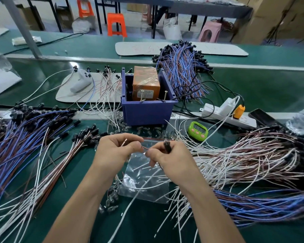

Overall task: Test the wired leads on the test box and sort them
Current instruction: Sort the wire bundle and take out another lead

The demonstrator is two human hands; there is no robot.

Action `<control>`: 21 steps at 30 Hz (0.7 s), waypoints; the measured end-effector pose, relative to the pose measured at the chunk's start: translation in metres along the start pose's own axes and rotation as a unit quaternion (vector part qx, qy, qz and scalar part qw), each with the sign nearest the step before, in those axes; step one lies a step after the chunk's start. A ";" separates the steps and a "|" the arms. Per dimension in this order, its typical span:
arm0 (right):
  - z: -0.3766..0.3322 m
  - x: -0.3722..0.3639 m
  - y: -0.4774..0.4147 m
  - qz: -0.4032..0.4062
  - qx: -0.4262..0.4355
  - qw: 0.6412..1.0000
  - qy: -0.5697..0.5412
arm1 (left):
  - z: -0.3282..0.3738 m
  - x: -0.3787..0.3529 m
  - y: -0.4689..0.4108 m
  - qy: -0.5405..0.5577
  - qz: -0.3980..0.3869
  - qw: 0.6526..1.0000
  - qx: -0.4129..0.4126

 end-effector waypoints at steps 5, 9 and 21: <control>0.003 0.003 0.000 0.035 -0.008 0.998 -0.049 | -0.011 0.000 -0.001 0.049 0.019 0.998 0.025; 0.022 0.015 -0.003 0.097 -0.055 0.978 -0.178 | -0.016 0.008 -0.005 0.068 0.050 0.996 0.034; 0.008 0.007 -0.003 -0.002 -0.015 0.986 -0.164 | 0.000 -0.017 -0.005 -0.025 -0.046 0.999 -0.005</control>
Point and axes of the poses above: each hand's wrist, its own y-axis away from the middle knuckle, its own x-axis out of the back of the hand, z = x × y, the point moved 10 cm from there along -y, towards the middle knuckle, and after that the axes turned 6 degrees about y, right-handed, at the moved point
